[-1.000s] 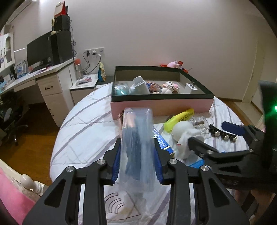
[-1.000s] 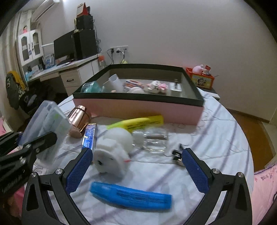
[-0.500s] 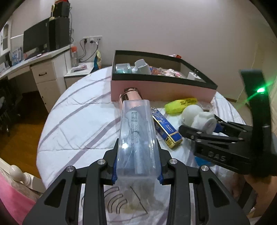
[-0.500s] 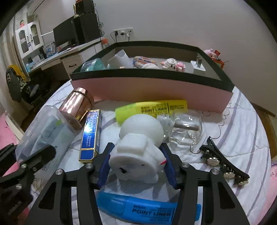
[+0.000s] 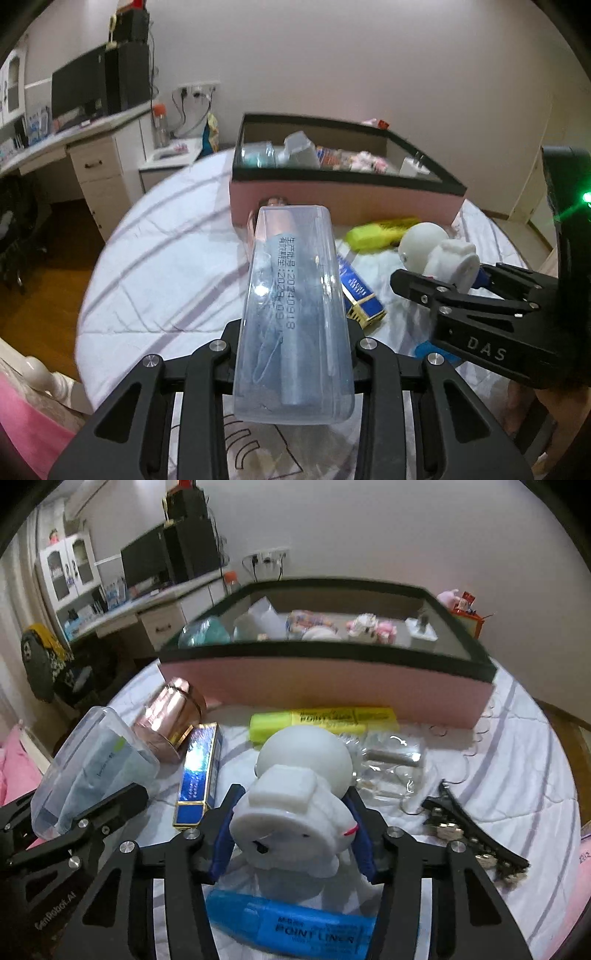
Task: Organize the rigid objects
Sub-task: 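Lift both items and carry them over the pink box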
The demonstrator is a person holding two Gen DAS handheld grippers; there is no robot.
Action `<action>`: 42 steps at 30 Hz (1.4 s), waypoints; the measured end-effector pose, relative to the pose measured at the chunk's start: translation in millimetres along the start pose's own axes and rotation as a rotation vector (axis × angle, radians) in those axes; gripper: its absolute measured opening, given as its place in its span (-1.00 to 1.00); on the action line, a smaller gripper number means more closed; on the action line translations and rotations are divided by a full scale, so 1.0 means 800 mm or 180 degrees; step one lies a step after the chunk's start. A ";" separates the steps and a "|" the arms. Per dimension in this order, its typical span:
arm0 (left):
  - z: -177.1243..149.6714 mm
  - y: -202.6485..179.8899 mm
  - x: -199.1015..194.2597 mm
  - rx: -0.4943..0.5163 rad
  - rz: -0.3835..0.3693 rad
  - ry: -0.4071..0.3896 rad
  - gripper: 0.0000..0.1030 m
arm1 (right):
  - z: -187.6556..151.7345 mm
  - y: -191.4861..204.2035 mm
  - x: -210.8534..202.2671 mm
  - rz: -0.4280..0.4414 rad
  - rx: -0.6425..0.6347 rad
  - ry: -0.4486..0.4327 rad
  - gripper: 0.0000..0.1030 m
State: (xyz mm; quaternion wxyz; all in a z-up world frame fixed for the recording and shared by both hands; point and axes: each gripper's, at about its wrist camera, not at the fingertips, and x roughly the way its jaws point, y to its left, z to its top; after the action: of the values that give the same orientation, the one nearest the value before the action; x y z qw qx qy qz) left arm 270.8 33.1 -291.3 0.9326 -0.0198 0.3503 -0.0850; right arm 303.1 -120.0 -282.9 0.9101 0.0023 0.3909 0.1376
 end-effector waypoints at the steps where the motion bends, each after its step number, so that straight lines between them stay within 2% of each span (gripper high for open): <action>1: 0.002 0.000 -0.007 -0.0015 -0.0005 -0.0052 -0.38 | -0.002 -0.001 -0.006 0.0015 0.0008 -0.0053 0.05; 9: 0.026 -0.018 -0.062 0.0007 0.0047 -0.0462 -0.38 | -0.002 0.000 -0.088 0.0004 0.0042 -0.0632 0.05; 18: 0.050 -0.066 -0.141 0.0255 0.0192 -0.0952 -0.37 | 0.009 0.021 -0.175 -0.0102 -0.0135 -0.1181 0.05; 21: 0.055 -0.082 -0.164 0.0354 0.0310 -0.1107 -0.37 | 0.009 0.020 -0.195 -0.0128 -0.0135 -0.1301 0.05; 29: 0.061 -0.106 -0.201 0.0464 0.0382 -0.1316 -0.37 | 0.008 0.018 -0.242 -0.0214 -0.0136 -0.1563 0.05; 39: 0.073 -0.126 -0.218 0.0558 0.0445 -0.1486 -0.37 | 0.019 0.012 -0.268 -0.0248 -0.0135 -0.1757 0.06; 42: 0.078 -0.125 -0.216 0.0598 0.0535 -0.1522 -0.37 | 0.027 0.013 -0.266 -0.0234 -0.0167 -0.1767 0.06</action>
State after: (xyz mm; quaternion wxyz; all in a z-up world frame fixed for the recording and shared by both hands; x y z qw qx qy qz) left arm 169.1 -37.3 -122.3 0.9903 0.0765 0.1111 -0.0323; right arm 176.1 -161.3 -115.3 0.9865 0.0022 0.1227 0.1086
